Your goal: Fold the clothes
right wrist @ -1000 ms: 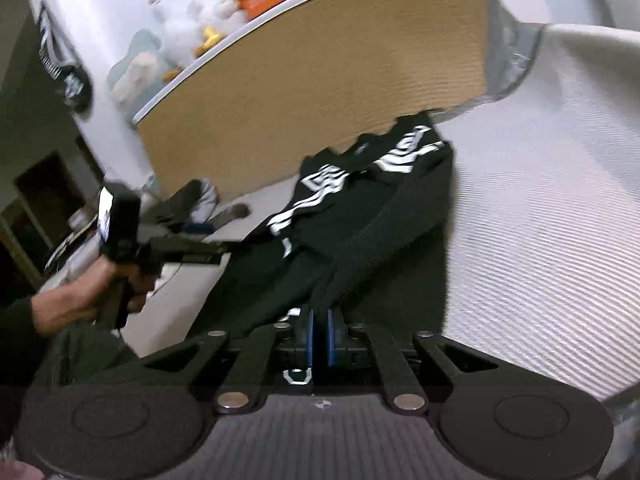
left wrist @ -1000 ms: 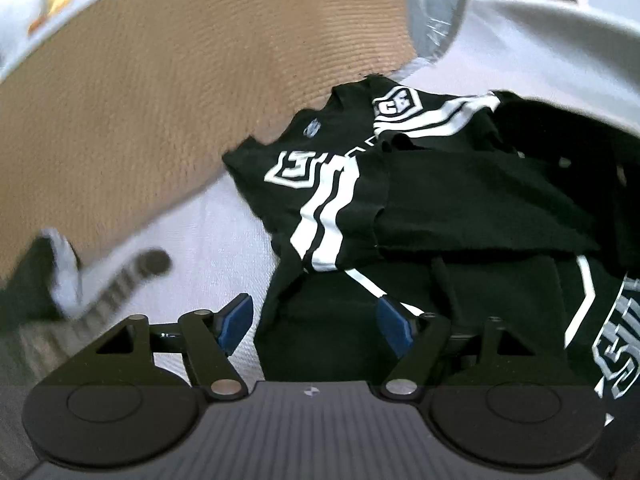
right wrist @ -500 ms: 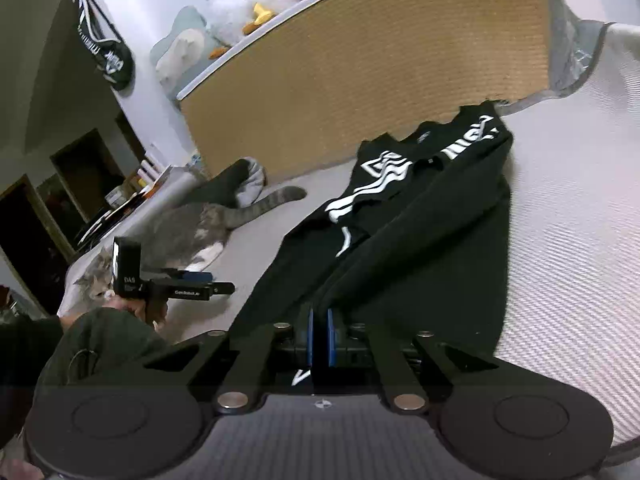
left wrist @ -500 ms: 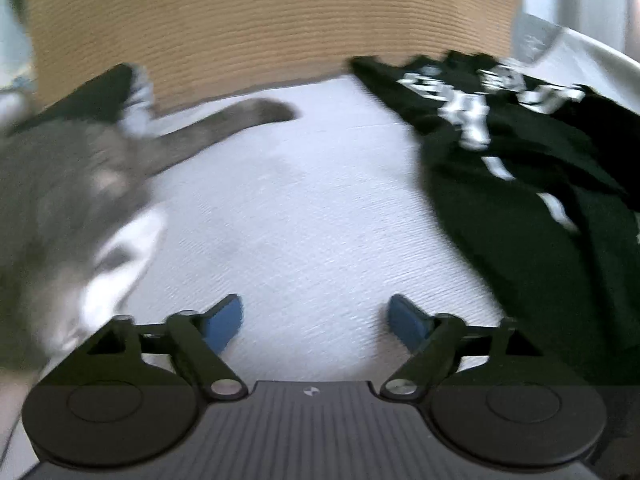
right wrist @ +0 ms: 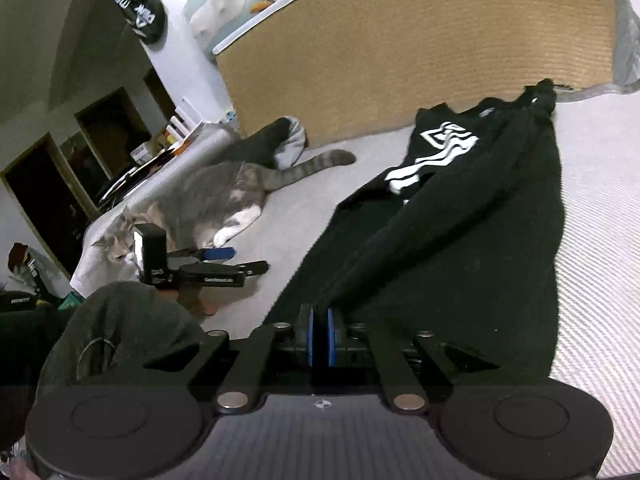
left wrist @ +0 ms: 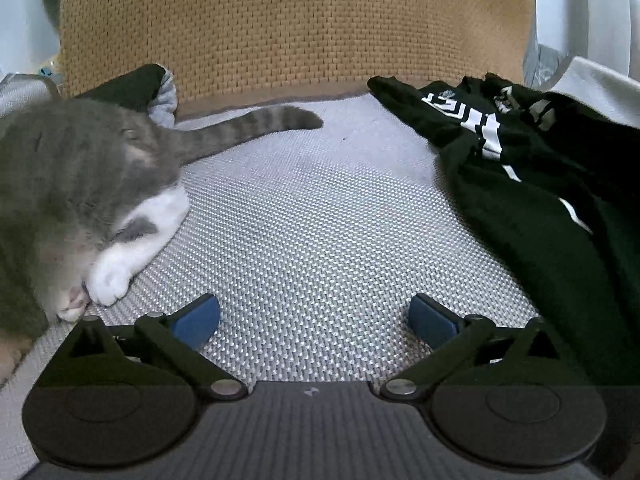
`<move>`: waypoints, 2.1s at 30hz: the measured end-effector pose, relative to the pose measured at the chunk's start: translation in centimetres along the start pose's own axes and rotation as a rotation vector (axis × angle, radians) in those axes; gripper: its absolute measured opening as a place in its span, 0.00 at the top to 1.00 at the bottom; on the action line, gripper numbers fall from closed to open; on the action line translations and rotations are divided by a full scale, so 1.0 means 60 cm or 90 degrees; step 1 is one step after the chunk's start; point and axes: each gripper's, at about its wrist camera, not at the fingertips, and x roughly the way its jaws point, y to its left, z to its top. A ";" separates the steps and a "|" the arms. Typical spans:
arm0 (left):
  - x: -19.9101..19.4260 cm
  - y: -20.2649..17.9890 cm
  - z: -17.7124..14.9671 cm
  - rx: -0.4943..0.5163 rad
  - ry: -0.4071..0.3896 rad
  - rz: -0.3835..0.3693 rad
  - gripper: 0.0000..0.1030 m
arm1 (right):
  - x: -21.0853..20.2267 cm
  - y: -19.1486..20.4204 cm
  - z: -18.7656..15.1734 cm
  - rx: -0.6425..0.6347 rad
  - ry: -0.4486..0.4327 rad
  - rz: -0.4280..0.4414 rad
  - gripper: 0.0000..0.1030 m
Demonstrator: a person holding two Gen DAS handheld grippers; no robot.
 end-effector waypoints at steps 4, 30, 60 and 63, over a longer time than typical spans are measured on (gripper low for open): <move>0.010 -0.004 0.006 0.014 -0.003 0.002 0.00 | 0.013 0.027 0.012 -0.022 0.007 0.015 0.92; 0.014 0.005 0.009 -0.018 -0.033 -0.009 0.00 | 0.086 0.071 0.011 -0.044 0.061 0.011 0.92; 0.015 0.005 0.045 -0.001 0.057 -0.024 0.00 | 0.156 0.085 -0.056 -0.067 0.189 -0.026 0.70; 0.012 -0.002 0.055 0.011 0.088 -0.016 0.00 | 0.127 0.082 -0.060 -0.094 0.189 -0.035 0.67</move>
